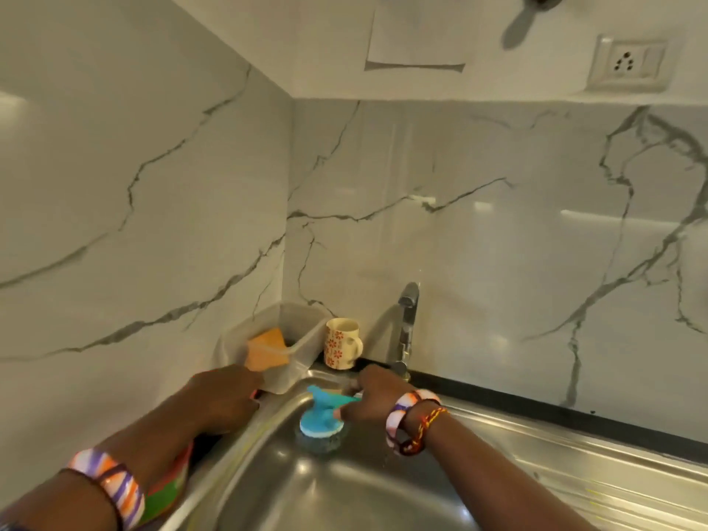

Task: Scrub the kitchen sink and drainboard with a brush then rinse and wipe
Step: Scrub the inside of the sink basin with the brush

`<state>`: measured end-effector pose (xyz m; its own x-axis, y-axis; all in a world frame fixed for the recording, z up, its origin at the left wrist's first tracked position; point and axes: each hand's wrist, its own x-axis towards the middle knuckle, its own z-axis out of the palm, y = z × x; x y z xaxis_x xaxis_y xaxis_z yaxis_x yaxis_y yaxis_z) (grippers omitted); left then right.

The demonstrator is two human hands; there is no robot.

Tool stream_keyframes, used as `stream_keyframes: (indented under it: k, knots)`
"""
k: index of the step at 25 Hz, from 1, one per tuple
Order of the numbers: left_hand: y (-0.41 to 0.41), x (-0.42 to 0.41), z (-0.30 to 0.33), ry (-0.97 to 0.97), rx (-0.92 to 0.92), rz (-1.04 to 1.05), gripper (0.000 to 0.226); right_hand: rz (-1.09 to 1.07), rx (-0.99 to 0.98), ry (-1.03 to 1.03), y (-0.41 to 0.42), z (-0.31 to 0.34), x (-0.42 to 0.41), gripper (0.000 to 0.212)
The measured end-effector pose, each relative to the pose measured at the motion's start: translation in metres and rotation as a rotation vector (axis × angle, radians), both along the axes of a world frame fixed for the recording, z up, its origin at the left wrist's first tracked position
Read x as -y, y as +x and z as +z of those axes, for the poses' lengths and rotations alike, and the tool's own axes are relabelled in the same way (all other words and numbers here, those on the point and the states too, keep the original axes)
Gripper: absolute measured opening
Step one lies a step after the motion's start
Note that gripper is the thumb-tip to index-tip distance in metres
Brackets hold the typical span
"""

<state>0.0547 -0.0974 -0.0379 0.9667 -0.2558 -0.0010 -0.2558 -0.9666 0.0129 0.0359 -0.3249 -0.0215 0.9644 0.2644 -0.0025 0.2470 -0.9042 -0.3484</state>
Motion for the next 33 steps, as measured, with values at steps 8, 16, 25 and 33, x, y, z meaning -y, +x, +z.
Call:
stream_keyframes:
  k: [8, 16, 25, 33]
  knots:
    - [0.025, -0.101, -0.040, 0.050, -0.082, 0.053, 0.046, -0.002, 0.181, 0.322, 0.049, -0.015, -0.126, 0.041]
    - [0.022, -0.093, -0.054, -0.028, -0.108, -0.048, 0.052, -0.042, 0.080, 0.097, 0.069, -0.066, -0.193, 0.034]
    - [0.027, -0.087, -0.045, 0.085, -0.160, -0.018, 0.047, 0.076, 0.100, -0.061, 0.075, -0.058, -0.197, 0.038]
    - [0.033, -0.083, -0.044, 0.150, -0.200, -0.006, 0.040, 0.123, 0.082, -0.245, 0.078, -0.047, -0.200, 0.036]
